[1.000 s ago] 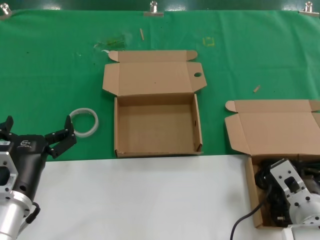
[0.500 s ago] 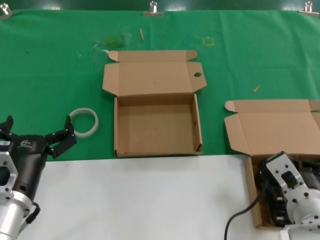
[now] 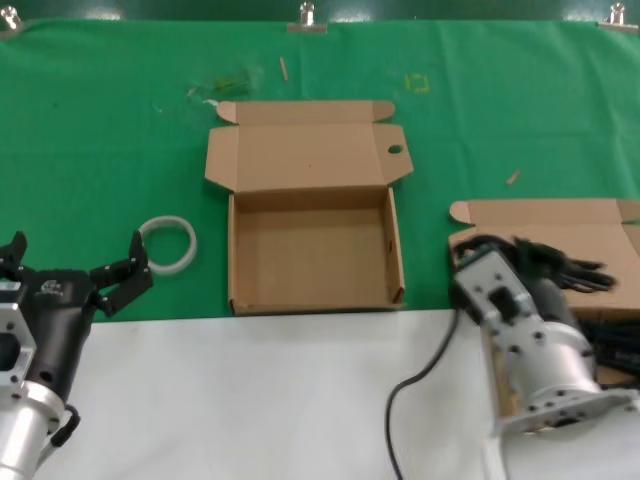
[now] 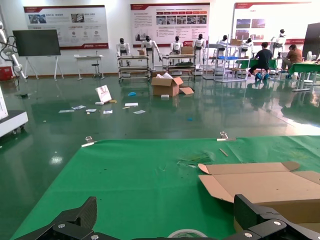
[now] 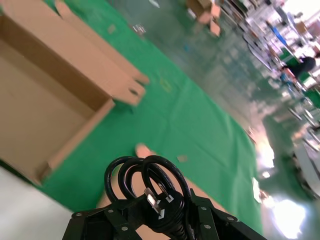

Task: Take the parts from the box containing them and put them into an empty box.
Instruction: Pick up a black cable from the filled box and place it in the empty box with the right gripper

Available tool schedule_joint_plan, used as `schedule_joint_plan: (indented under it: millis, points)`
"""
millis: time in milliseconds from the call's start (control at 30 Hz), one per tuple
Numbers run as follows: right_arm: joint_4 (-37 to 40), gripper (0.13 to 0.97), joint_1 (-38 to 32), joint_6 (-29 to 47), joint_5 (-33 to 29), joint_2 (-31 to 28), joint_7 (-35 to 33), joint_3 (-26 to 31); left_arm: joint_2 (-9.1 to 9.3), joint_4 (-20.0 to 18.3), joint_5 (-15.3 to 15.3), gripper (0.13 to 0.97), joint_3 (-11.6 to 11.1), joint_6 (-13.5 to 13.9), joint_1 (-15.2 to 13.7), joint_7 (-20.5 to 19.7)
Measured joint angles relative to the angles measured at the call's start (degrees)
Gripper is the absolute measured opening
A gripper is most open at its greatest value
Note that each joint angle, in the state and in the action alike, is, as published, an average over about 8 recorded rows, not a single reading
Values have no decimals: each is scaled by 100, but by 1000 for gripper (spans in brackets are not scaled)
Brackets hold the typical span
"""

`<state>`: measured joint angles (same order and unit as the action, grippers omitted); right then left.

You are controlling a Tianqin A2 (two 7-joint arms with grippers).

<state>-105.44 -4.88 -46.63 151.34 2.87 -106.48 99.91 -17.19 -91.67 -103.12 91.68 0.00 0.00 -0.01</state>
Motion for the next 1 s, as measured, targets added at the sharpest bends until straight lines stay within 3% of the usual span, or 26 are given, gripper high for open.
schedule_joint_plan:
  millis: [533,1000]
  points:
    - [1760,254,-1071,853,-97,-46,1001,1342,0,0,0,965,0,0,0,0]
    - [2499,254,-1810,1092,-143,-83,1570,2212,0,0,0,965,0,0,0,0]
